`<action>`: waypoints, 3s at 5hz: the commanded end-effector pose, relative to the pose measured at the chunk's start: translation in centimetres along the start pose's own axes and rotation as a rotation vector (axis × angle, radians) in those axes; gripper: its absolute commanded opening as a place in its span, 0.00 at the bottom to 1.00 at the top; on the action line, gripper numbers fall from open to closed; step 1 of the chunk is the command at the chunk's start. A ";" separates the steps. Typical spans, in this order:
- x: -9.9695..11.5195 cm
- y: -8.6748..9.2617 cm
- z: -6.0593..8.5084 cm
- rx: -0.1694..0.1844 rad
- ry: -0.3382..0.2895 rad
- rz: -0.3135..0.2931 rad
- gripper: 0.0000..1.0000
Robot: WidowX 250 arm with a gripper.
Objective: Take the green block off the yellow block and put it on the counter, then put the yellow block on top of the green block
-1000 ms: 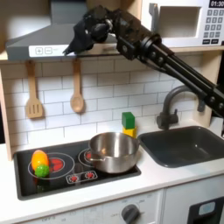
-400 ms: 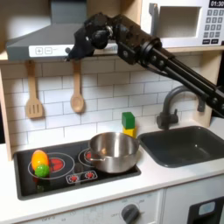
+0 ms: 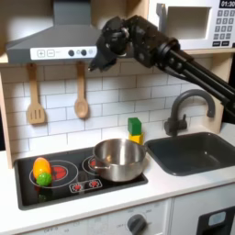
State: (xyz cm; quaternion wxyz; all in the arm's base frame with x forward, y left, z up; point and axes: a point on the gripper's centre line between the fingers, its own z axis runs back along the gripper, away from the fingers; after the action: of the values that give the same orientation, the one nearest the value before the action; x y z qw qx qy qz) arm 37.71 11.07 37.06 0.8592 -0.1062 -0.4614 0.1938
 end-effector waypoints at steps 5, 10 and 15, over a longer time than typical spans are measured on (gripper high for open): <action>-16.9 0.8 3.4 0.129 0.693 -0.124 0.00; -24.3 -2.8 7.3 0.023 0.966 -0.457 0.00; -24.7 -2.3 9.2 0.160 0.903 -0.459 1.00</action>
State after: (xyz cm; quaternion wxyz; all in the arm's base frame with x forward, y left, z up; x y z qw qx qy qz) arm 18.24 -1.94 24.24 0.9984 -0.0068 -0.0388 -0.0413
